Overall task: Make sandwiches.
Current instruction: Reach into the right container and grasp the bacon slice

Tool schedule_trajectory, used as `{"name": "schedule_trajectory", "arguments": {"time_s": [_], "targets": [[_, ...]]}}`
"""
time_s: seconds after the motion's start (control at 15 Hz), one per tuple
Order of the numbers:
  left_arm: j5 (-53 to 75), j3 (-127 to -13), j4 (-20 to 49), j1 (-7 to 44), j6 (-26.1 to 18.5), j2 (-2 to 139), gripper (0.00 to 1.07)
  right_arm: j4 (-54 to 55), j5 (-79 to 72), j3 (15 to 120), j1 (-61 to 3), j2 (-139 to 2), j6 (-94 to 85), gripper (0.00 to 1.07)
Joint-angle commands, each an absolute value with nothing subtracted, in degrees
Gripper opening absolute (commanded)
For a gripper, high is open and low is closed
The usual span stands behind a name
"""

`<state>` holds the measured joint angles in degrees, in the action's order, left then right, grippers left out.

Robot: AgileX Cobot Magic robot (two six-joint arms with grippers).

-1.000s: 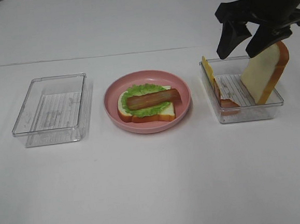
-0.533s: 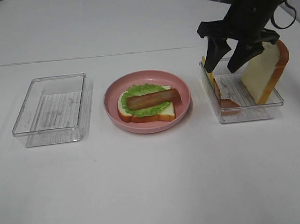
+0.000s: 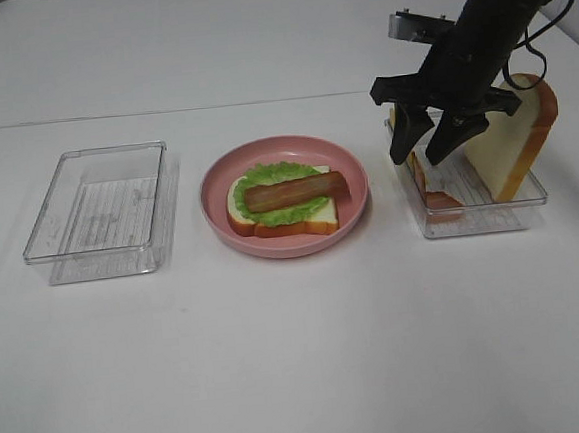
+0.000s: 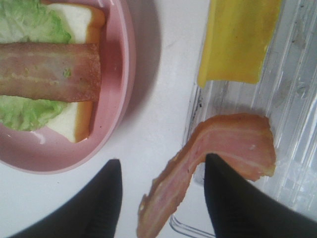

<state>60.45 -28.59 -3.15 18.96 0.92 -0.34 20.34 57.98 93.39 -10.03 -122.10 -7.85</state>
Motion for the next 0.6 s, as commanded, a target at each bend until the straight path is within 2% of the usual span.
{"name": "schedule_trajectory", "arguments": {"time_s": [0.07, 0.6], "targets": [[59.8, -28.5, -2.7, 18.7, 1.0, -1.5, 0.81, 19.7, 57.6, 93.7, -10.1, -122.4, -7.8, 0.45], [59.8, -28.5, -2.7, 18.7, 1.0, -1.5, 0.81, 17.9, 59.1, 93.7, -10.1, -124.2, -6.4, 0.44]]}}
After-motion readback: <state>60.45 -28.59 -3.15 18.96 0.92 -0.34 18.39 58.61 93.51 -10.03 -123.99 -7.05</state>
